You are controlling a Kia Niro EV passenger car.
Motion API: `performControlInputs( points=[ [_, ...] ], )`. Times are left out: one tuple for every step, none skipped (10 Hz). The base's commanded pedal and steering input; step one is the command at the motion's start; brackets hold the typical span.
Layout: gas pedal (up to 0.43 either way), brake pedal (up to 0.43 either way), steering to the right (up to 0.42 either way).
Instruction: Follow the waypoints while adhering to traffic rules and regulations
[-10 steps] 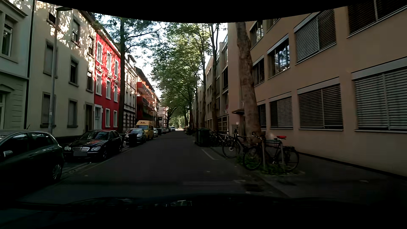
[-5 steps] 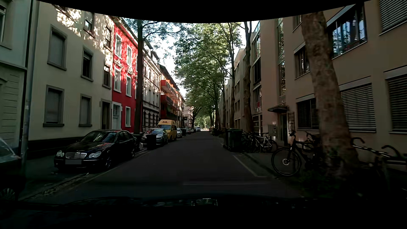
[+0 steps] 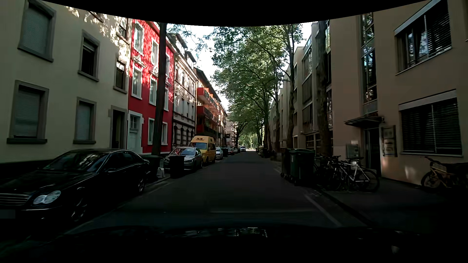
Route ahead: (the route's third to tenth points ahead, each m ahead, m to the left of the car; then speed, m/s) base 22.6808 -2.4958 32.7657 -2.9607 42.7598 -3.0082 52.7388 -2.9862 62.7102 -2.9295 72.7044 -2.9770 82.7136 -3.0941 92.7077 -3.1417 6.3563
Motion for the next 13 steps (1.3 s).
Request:
performControlInputs(
  points=[
    [0.209, 0.0, -0.016],
    [0.197, 0.0, -0.013],
    [0.189, 0.0, -0.012],
    [0.189, 0.0, -0.003],
    [0.169, 0.0, 0.006],
    [0.15, 0.0, 0.011],
    [0.138, 0.0, 0.012],
    [0.13, 0.0, 0.012],
    [0.11, 0.0, 0.016],
    [0.087, 0.0, 0.023],
    [0.079, 0.0, 0.029],
    [0.079, 0.0, 0.03],
    [0.079, 0.0, 0.029]
  ],
)
